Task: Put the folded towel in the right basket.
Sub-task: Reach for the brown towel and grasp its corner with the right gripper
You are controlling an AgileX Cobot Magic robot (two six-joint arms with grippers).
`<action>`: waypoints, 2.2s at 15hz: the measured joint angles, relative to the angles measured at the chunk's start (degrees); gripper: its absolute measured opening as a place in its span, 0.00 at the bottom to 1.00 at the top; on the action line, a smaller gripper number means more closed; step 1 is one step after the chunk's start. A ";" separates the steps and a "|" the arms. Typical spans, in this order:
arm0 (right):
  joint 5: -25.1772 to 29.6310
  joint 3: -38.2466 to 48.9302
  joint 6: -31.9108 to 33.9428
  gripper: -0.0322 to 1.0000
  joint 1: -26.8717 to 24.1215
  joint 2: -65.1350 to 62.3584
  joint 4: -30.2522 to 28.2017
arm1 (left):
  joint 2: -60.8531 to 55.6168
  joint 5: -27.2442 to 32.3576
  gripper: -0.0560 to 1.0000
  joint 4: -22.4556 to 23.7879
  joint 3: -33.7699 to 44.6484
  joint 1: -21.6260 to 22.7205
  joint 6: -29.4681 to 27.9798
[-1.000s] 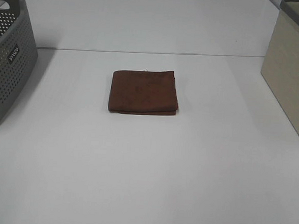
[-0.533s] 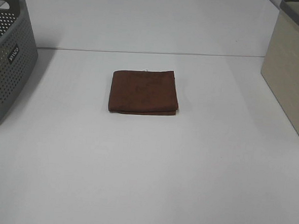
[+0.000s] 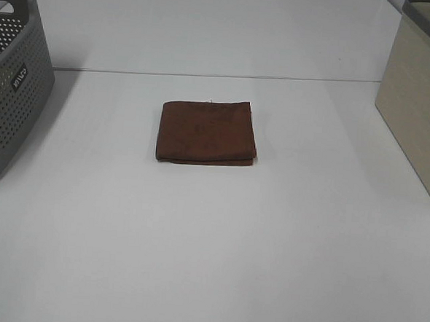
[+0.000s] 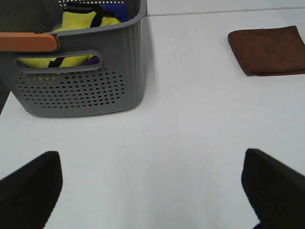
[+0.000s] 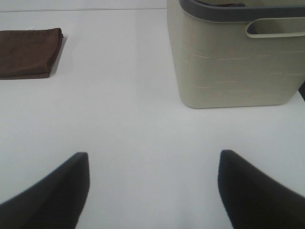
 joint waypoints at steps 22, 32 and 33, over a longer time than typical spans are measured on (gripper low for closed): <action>0.00 0.00 0.00 0.72 0.00 0.00 0.00 | 0.00 0.00 0.97 0.00 0.00 0.00 0.00; 0.00 0.00 0.00 0.72 0.00 0.00 0.00 | 0.00 0.00 0.97 0.00 0.00 0.00 0.00; 0.00 0.00 0.00 0.72 0.00 0.00 0.00 | 0.00 0.00 0.97 0.00 0.00 0.00 0.00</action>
